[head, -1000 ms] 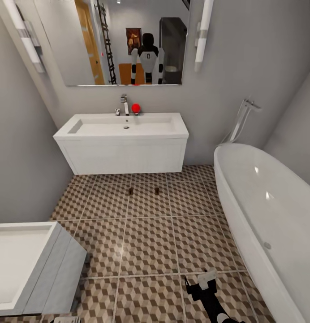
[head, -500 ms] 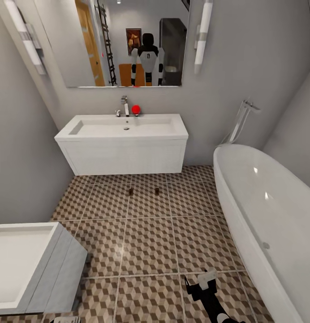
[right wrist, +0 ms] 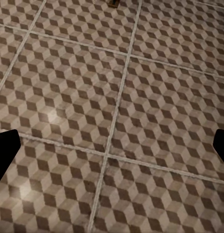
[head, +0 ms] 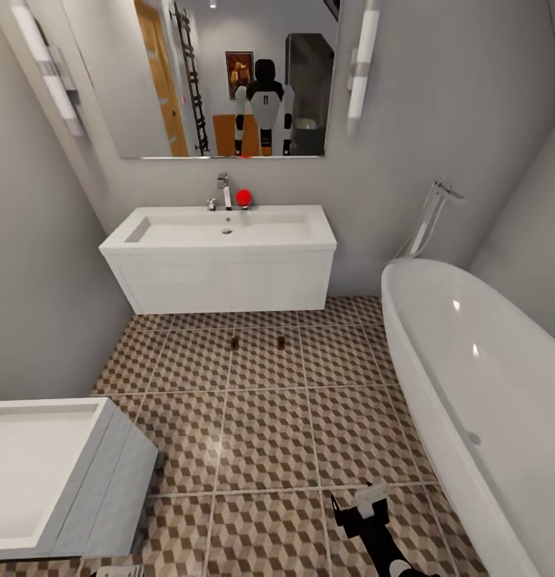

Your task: Take the four mousetraps from the cabinet in the bathroom and place them on the bathroom floor. Make sure all four end up on the same floor surface, and ensure that at least two of them are either under or directly next to the same bathroom sink.

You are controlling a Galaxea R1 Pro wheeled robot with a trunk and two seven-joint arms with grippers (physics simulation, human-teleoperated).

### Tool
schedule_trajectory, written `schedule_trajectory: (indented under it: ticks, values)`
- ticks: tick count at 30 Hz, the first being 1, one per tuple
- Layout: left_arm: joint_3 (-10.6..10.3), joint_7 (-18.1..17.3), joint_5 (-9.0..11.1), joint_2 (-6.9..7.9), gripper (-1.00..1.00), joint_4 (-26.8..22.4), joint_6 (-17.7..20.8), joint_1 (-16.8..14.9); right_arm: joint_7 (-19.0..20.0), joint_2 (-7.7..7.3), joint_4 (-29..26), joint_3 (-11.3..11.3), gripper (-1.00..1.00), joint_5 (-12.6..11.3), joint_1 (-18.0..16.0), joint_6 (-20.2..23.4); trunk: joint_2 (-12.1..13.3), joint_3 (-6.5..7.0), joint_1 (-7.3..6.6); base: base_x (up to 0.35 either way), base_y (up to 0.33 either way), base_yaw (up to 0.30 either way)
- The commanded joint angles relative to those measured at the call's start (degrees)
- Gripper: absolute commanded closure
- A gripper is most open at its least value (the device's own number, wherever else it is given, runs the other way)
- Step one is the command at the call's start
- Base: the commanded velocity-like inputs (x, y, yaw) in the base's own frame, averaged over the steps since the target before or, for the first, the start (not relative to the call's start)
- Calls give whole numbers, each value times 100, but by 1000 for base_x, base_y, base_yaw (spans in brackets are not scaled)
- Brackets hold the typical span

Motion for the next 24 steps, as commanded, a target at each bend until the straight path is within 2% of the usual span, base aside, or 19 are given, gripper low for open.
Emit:
schedule_trajectory:
  ticks: [1, 24]
  values:
    - [-49, -9, 45, -2, -100, 21, -33, -8, -59, 1, 7, 15, -100, 60, -5, -8, 36, 12, -21, 0, 0, 0]
    - [-49, -9, 45, -77, -100, 28, -24, -8, -68, 6, 11, 15, -100, 60, -3, -7, 958, 425, -526, 0, 0, 0]
